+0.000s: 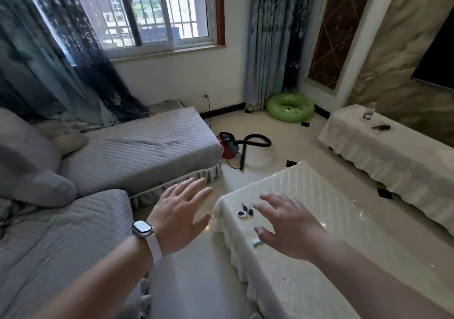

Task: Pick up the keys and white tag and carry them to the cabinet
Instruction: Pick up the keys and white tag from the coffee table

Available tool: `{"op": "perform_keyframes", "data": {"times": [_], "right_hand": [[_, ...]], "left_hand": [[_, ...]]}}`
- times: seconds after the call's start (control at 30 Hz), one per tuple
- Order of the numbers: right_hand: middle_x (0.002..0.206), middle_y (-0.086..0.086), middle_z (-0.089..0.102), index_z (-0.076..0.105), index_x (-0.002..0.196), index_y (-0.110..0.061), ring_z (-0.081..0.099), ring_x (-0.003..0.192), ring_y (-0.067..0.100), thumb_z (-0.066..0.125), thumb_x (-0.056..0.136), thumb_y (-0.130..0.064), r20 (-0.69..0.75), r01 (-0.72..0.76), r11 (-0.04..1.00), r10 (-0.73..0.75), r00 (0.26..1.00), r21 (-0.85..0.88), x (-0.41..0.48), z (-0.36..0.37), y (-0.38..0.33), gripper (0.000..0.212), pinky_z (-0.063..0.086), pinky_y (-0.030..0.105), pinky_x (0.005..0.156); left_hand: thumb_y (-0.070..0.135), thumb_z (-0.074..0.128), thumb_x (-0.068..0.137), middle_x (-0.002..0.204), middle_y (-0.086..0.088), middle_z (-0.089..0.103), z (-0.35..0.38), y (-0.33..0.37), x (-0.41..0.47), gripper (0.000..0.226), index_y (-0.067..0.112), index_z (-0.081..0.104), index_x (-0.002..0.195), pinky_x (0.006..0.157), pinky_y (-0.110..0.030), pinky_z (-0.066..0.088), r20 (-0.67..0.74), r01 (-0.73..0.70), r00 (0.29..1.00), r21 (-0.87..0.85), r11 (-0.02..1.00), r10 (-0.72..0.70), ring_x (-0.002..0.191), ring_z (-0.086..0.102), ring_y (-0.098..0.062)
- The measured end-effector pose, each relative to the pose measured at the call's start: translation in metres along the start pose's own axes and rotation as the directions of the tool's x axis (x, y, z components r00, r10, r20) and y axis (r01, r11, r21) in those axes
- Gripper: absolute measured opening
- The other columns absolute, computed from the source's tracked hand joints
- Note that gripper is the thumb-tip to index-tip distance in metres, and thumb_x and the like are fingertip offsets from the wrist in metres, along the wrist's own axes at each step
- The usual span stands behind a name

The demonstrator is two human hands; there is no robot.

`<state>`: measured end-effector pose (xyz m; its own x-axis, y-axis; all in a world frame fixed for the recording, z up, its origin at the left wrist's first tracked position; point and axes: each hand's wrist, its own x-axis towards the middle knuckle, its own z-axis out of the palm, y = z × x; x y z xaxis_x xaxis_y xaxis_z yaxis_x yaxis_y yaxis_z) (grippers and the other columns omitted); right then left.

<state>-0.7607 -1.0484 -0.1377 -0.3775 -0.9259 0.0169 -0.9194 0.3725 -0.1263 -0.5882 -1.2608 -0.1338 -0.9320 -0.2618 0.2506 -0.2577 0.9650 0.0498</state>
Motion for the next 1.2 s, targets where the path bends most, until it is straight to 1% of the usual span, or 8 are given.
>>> {"op": "perform_keyframes", "data": {"times": [0.2, 0.33, 0.5, 0.7, 0.83, 0.9, 1.03, 1.2], "right_hand": [[0.146, -0.001, 0.041, 0.046, 0.134, -0.027, 0.036, 0.132, 0.022, 0.047, 0.089, -0.050, 0.046, -0.006, 1.000, 0.005, 0.999, 0.028, 0.079, 0.021, 0.068, 0.051, 0.028, 0.036, 0.104], [0.140, 0.004, 0.052, 0.054, 0.128, -0.025, 0.047, 0.126, 0.026, 0.037, 0.081, -0.055, 0.077, -0.023, 1.000, 0.022, 0.997, 0.017, 0.113, 0.026, 0.099, 0.057, 0.037, 0.040, 0.100], [0.122, 0.006, 0.065, 0.063, 0.116, -0.022, 0.062, 0.108, 0.027, 0.046, 0.076, -0.052, 0.091, -0.086, 0.995, 0.082, 0.993, 0.043, 0.135, 0.027, 0.117, 0.053, 0.050, 0.042, 0.087], [0.126, 0.007, 0.062, 0.061, 0.119, -0.021, 0.059, 0.112, 0.028, 0.042, 0.080, -0.053, 0.137, -0.209, 0.975, 0.198, 0.971, 0.076, 0.139, 0.057, 0.141, 0.054, 0.047, 0.042, 0.090], [0.139, 0.006, 0.049, 0.051, 0.130, -0.021, 0.046, 0.124, 0.027, 0.031, 0.081, -0.053, 0.212, -0.266, 0.958, 0.240, 0.947, 0.102, 0.136, 0.098, 0.152, 0.062, 0.037, 0.040, 0.099], [0.142, 0.005, 0.045, 0.046, 0.134, -0.020, 0.042, 0.126, 0.026, 0.032, 0.085, -0.052, 0.250, -0.317, 0.942, 0.282, 0.926, 0.113, 0.137, 0.119, 0.156, 0.060, 0.033, 0.039, 0.101], [0.124, 0.008, 0.059, 0.059, 0.119, -0.015, 0.057, 0.107, 0.030, 0.039, 0.083, -0.044, 0.263, -0.360, 0.923, 0.317, 0.911, 0.136, 0.149, 0.164, 0.164, 0.050, 0.045, 0.042, 0.088], [0.105, 0.006, 0.063, 0.062, 0.103, -0.015, 0.060, 0.089, 0.028, 0.047, 0.077, -0.036, 0.301, -0.383, 0.910, 0.324, 0.897, 0.159, 0.168, 0.255, 0.178, 0.037, 0.052, 0.040, 0.074]], "left_hand": [[0.052, 0.049, 0.083, 0.143, -0.005, 0.049, 0.049, -0.028, 0.088, 0.056, 0.023, 0.052, 0.131, 0.106, -0.044, 0.034, 0.092, -0.015, 0.996, -0.003, 1.000, 0.015, 0.133, 0.040, -0.026], [0.050, 0.055, 0.080, 0.138, -0.005, 0.054, 0.073, -0.038, 0.129, 0.054, 0.025, 0.053, 0.128, 0.103, -0.044, 0.039, 0.111, -0.026, 0.993, -0.011, 1.000, 0.027, 0.129, 0.046, -0.026], [0.049, 0.055, 0.079, 0.135, -0.006, 0.056, 0.094, -0.041, 0.170, 0.054, 0.024, 0.054, 0.127, 0.101, -0.043, 0.040, 0.157, -0.060, 0.985, -0.036, 0.998, 0.065, 0.125, 0.050, -0.026], [0.046, 0.054, 0.079, 0.131, -0.006, 0.059, 0.135, -0.046, 0.211, 0.051, 0.023, 0.054, 0.124, 0.099, -0.042, 0.041, 0.241, -0.196, 0.948, -0.078, 0.978, 0.209, 0.122, 0.052, -0.028], [0.044, 0.053, 0.081, 0.130, -0.006, 0.058, 0.184, -0.051, 0.240, 0.048, 0.022, 0.053, 0.124, 0.099, -0.043, 0.040, 0.284, -0.282, 0.908, -0.135, 0.950, 0.309, 0.121, 0.051, -0.028], [0.044, 0.051, 0.082, 0.131, -0.006, 0.058, 0.211, -0.051, 0.253, 0.047, 0.022, 0.053, 0.123, 0.099, -0.044, 0.041, 0.321, -0.302, 0.883, -0.168, 0.938, 0.342, 0.122, 0.050, -0.029], [0.039, 0.054, 0.077, 0.123, -0.004, 0.062, 0.277, -0.049, 0.264, 0.043, 0.020, 0.057, 0.116, 0.093, -0.043, 0.045, 0.365, -0.344, 0.831, -0.255, 0.904, 0.420, 0.116, 0.055, -0.028], [0.038, 0.063, 0.072, 0.118, -0.003, 0.065, 0.381, -0.058, 0.255, 0.046, 0.019, 0.060, 0.114, 0.090, -0.040, 0.049, 0.398, -0.416, 0.764, -0.300, 0.859, 0.509, 0.110, 0.060, -0.026]]}}
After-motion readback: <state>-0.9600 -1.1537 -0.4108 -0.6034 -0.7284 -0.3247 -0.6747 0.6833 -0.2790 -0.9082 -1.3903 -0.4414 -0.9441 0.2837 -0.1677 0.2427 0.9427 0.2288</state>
